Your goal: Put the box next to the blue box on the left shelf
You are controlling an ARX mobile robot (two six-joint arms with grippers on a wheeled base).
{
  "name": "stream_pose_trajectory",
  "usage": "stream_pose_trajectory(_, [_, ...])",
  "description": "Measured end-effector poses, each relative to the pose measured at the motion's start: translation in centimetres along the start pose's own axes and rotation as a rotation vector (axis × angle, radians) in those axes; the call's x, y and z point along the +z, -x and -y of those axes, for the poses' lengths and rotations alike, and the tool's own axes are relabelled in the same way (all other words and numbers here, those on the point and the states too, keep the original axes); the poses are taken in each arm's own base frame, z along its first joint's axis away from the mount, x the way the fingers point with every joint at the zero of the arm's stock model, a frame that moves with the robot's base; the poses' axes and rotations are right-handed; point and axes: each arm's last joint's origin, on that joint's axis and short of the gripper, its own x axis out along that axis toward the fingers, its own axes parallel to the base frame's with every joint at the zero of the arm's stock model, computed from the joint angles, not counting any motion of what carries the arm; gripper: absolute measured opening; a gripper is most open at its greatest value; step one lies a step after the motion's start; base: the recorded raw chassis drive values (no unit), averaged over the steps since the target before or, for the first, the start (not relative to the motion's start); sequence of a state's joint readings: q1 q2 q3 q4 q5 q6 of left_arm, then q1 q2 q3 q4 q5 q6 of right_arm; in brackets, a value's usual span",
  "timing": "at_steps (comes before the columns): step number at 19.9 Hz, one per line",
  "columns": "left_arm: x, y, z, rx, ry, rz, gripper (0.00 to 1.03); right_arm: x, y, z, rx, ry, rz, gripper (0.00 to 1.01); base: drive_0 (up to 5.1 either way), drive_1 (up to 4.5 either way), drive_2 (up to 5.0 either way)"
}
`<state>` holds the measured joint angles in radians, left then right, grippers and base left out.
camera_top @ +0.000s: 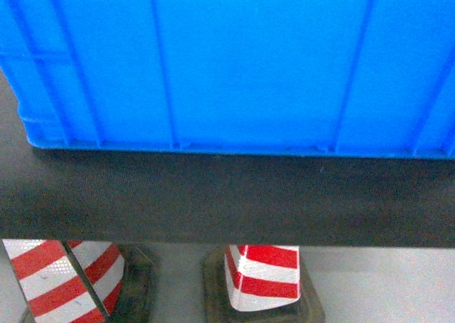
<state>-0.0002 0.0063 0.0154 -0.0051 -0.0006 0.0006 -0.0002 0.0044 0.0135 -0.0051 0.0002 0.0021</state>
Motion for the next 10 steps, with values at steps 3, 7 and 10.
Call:
stream_pose_trajectory(3, [0.0, 0.0, 0.0, 0.0, 0.0, 0.0, 0.98, 0.0, 0.0, 0.0, 0.0, 0.0, 0.0, 0.98, 0.0, 0.0, 0.0])
stream_pose_trajectory(7, [0.01, 0.0, 0.0, 0.0, -0.001, 0.001, 0.98, -0.01, 0.0, 0.0, 0.0, -0.002, -0.001, 0.98, 0.0, 0.0, 0.0])
stream_pose_trajectory(10, [0.01, 0.0, 0.0, -0.001, -0.001, 0.001, 0.98, -0.01, 0.0, 0.0, 0.0, -0.002, -0.001, 0.98, 0.0, 0.0, 0.0])
